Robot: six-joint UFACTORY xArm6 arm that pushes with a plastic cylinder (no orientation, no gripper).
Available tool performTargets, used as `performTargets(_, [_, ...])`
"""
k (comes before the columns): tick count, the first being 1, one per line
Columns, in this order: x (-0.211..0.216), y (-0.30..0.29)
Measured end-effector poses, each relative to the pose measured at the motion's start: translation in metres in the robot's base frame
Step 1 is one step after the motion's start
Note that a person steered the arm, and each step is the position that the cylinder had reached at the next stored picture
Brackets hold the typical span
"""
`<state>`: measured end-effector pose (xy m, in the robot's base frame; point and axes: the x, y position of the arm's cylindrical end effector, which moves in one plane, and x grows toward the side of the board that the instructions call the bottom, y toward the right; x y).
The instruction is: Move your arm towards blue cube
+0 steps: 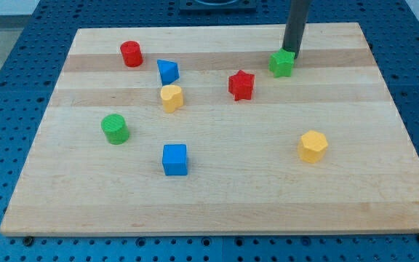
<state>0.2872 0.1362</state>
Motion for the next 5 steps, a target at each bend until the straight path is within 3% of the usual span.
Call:
performTargets(3, [0.035, 0.025])
performTargets(5, [0.115, 0.032])
